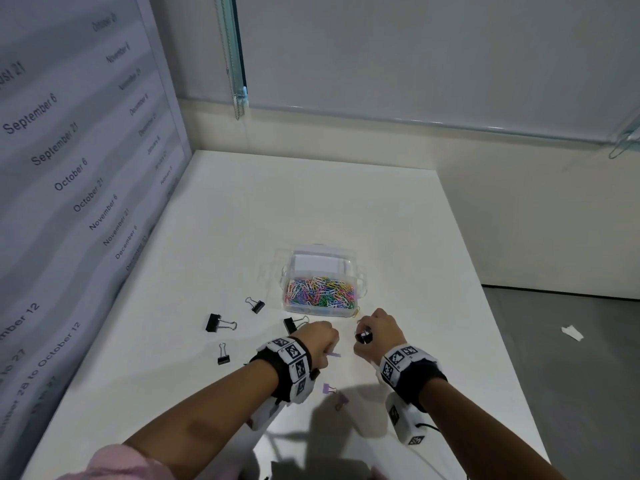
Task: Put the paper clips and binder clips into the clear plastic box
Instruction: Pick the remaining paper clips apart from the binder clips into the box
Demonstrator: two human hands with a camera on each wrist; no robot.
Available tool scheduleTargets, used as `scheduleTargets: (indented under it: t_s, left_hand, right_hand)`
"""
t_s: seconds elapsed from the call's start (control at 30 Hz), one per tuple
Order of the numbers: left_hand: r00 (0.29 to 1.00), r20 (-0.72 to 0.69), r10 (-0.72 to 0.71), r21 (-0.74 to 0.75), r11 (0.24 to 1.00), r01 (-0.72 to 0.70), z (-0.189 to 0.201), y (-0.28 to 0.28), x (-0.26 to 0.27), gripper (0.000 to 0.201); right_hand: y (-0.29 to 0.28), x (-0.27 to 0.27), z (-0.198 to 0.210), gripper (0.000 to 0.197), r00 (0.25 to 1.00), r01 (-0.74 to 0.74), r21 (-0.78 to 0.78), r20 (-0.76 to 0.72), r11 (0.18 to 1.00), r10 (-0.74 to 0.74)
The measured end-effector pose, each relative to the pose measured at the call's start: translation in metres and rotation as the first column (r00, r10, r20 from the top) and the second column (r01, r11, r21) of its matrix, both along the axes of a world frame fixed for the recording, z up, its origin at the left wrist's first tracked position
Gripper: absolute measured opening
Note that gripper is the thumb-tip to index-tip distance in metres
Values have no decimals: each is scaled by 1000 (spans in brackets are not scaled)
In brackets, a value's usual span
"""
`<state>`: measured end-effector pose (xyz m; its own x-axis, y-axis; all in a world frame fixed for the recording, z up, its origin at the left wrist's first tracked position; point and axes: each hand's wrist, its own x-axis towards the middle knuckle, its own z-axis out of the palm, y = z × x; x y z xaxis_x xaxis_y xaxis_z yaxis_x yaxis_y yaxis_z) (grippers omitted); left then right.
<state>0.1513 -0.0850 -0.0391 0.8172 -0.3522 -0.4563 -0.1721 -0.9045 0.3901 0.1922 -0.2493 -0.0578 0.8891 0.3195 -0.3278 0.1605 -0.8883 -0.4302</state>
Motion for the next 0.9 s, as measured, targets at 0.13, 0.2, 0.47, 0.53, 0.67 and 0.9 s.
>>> scheduleTargets:
  t_s: [0.13, 0.2, 0.47, 0.53, 0.67, 0.9]
  left_hand:
    - [980, 111, 165, -104, 983, -154, 22, 9, 12, 21]
    - [956, 180, 230, -142, 968, -206, 34, 16, 24, 15]
    - [905, 228, 358, -73, 934, -351, 30, 32, 51, 32]
    - [900, 270, 342, -50, 939, -341, 25, 25, 47, 37]
    - [917, 353, 186, -104, 982, -159, 20, 2, 30, 34]
    - [971, 216, -105, 98, 992, 85, -20, -28, 3, 40]
  right_hand:
    - [-12, -10, 5, 17, 997, 79, 103, -22, 992, -77]
    - [-21, -20, 7, 18, 997, 78, 142, -39, 987, -73]
    - [-46, -32, 15, 29, 976, -129, 101, -165, 987, 144]
    - [-42, -19, 18, 24, 986, -80, 108, -136, 991, 94]
    - [-30, 7, 18, 20, 999, -23, 57, -34, 998, 25]
    - [-5, 26, 15, 56, 982, -186, -205, -11, 961, 188]
